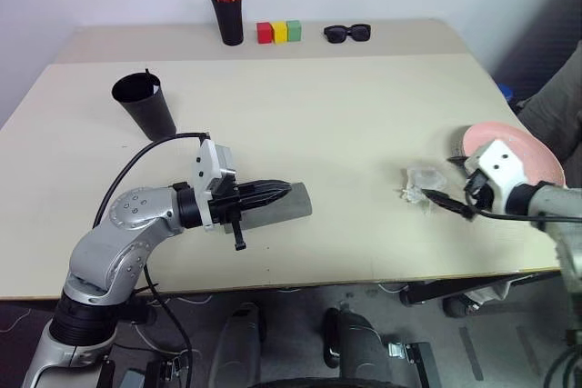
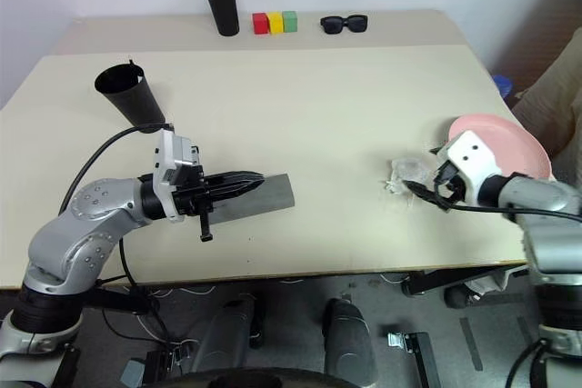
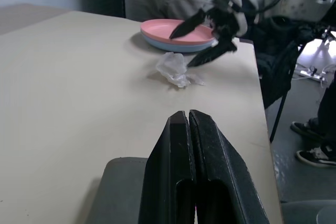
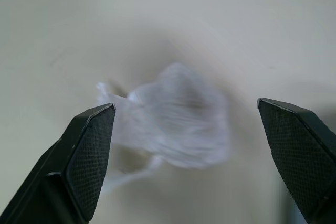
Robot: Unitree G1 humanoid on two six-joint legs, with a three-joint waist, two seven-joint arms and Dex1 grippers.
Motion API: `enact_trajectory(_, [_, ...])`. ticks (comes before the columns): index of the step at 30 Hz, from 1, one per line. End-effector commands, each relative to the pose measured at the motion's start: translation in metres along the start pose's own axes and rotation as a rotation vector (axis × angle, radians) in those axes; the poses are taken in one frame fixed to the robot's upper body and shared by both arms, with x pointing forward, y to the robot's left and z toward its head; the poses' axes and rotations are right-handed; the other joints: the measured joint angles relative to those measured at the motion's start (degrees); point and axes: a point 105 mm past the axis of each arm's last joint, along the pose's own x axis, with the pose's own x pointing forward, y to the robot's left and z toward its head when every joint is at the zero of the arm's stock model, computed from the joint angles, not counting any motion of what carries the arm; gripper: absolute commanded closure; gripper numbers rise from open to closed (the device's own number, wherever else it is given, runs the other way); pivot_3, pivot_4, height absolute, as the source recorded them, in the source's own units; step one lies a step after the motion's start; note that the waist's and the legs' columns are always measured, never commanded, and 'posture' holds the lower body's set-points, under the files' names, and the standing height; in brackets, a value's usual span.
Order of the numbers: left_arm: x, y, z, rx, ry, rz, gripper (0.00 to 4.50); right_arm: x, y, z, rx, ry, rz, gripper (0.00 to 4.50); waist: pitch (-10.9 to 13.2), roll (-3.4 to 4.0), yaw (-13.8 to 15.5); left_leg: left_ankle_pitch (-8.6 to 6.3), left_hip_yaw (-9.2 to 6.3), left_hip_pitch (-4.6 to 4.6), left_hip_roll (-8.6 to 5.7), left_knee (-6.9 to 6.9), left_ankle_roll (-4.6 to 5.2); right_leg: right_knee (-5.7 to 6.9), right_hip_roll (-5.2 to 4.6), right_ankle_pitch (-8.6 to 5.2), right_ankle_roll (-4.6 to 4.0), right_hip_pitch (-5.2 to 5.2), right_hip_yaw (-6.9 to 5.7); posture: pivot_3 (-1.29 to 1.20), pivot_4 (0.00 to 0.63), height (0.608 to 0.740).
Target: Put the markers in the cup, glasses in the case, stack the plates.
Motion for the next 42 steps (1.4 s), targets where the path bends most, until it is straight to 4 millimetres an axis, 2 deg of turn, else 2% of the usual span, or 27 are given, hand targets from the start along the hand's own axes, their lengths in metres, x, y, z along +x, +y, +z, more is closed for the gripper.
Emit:
enact_trajectory(1, [-0.001,-0.005,0.009,0.030,-0.025,-0.010,4.50,-0.002,-0.007,0.000,0.008,-0.013,-0.043,0.32,0.00,0.01,0.11,0.00,0.00,-0.01,0.00,0.00,0.00,0.00,0.00,0.00,0.00,0.00,0.00,0.00,0.150,0.740])
enact_trajectory(3, [-0.002,-0.005,0.009,0.028,-0.023,-0.009,4.50,-0.001,-0.007,-0.001,0.042,-0.025,-0.044,0.91,0.00,0.00,0.06,0.00,0.00,-0.01,-0.01,0.00,0.01,0.00,0.00,0.00,0.00,0.00,0.00,0.00,0.150,0.740])
enact_trajectory(4, [-0.002,-0.006,0.008,0.026,-0.022,-0.008,4.50,-0.002,-0.007,-0.001,0.052,-0.027,-0.044,1.36,0.00,0.00,0.04,0.00,0.00,-0.01,0.00,0.00,0.01,0.00,0.00,0.00,0.00,0.00,0.00,0.00,0.150,0.740])
enact_trajectory(10, [-0.002,-0.006,0.007,0.022,-0.022,-0.009,4.50,-0.006,-0.009,0.004,0.040,-0.039,-0.051,4.46,0.00,0.00,0.03,0.00,0.00,0.00,0.00,0.00,0.00,0.00,0.00,0.00,0.00,0.01,0.00,0.00,0.150,0.740])
enact_trajectory(12, [-0.002,-0.006,0.007,0.023,-0.025,-0.009,4.50,-0.011,-0.016,0.010,0.049,-0.064,-0.087,4.46,0.00,0.00,0.03,0.00,0.00,0.00,0.00,0.00,0.00,0.00,0.00,0.00,0.00,0.00,0.00,0.00,0.150,0.740])
enact_trajectory(15, [0.001,-0.006,0.009,0.018,-0.039,-0.014,4.50,-0.038,-0.053,0.022,0.059,-0.101,-0.246,4.46,0.00,0.01,0.18,0.00,0.00,-0.02,-0.01,0.01,0.00,0.00,-0.01,0.00,0.00,0.00,0.00,0.00,0.150,0.740])
enact_trajectory(18, [0.003,-0.008,0.010,0.010,-0.049,-0.030,4.50,-0.060,-0.076,0.026,0.091,-0.117,-0.350,4.46,0.00,0.00,0.20,-0.01,0.01,-0.03,-0.02,0.02,0.00,-0.02,-0.01,0.00,0.00,0.00,0.00,0.00,0.150,0.740])
enact_trajectory(22, [0.007,-0.010,0.009,0.005,-0.051,-0.048,4.50,-0.080,-0.100,0.009,0.115,-0.053,-0.484,4.46,-0.01,-0.02,0.02,-0.01,0.00,0.00,-0.01,0.00,0.00,-0.03,0.00,0.00,0.00,0.01,-0.01,0.00,0.150,0.740])
enact_trajectory(26, [0.011,-0.009,0.008,0.003,-0.054,-0.059,4.50,-0.079,-0.110,-0.020,0.148,0.034,-0.561,4.46,-0.01,0.00,-0.03,-0.01,0.01,-0.01,-0.02,0.00,0.01,-0.08,-0.01,0.00,0.00,0.02,0.00,0.00,0.150,0.740])
enact_trajectory(29, [0.012,-0.009,0.008,0.005,-0.053,-0.063,4.50,-0.076,-0.113,-0.027,0.172,0.038,-0.585,3.54,-0.01,0.01,-0.21,-0.01,0.01,-0.01,-0.02,0.00,0.03,-0.08,-0.01,0.00,0.00,0.02,0.00,0.00,0.150,0.740])
enact_trajectory(32, [0.010,-0.009,0.008,0.005,-0.054,-0.055,4.50,-0.076,-0.114,-0.029,0.163,0.039,-0.599,2.01,-0.01,0.01,-0.15,0.03,0.00,0.00,-0.01,-0.01,0.09,-0.08,0.00,0.00,0.00,0.02,0.00,0.00,0.150,0.740])
enact_trajectory(34, [0.008,-0.008,0.007,0.005,-0.052,-0.039,4.50,-0.076,-0.114,-0.022,0.145,0.002,-0.607,1.03,-0.01,0.01,-0.08,0.04,0.01,0.00,-0.02,0.00,0.11,-0.08,0.00,0.00,0.00,0.03,0.00,0.00,0.150,0.740])
enact_trajectory(39, [0.002,0.004,0.004,0.012,-0.044,0.041,4.50,-0.073,-0.112,-0.002,0.146,-0.114,-0.570,1.03,-0.01,0.01,-0.08,0.03,0.00,0.00,-0.02,0.00,0.09,-0.08,0.00,0.00,0.00,0.03,0.00,0.00,0.150,0.740])
enact_trajectory(41, [-0.009,0.021,0.002,0.015,-0.044,0.149,4.50,-0.065,-0.103,0.011,0.145,-0.169,-0.496,1.03,-0.01,0.01,-0.11,0.03,0.00,0.00,-0.02,0.00,0.09,-0.08,0.00,0.00,0.00,0.03,0.00,0.00,0.150,0.740])
enact_trajectory(42, [-0.023,0.035,0.001,0.022,-0.045,0.253,4.50,-0.055,-0.089,0.025,0.143,-0.217,-0.403,1.03,-0.01,0.01,-0.20,0.03,0.00,0.00,-0.01,0.00,0.09,-0.08,0.00,0.00,0.00,0.03,0.00,0.00,0.150,0.740])
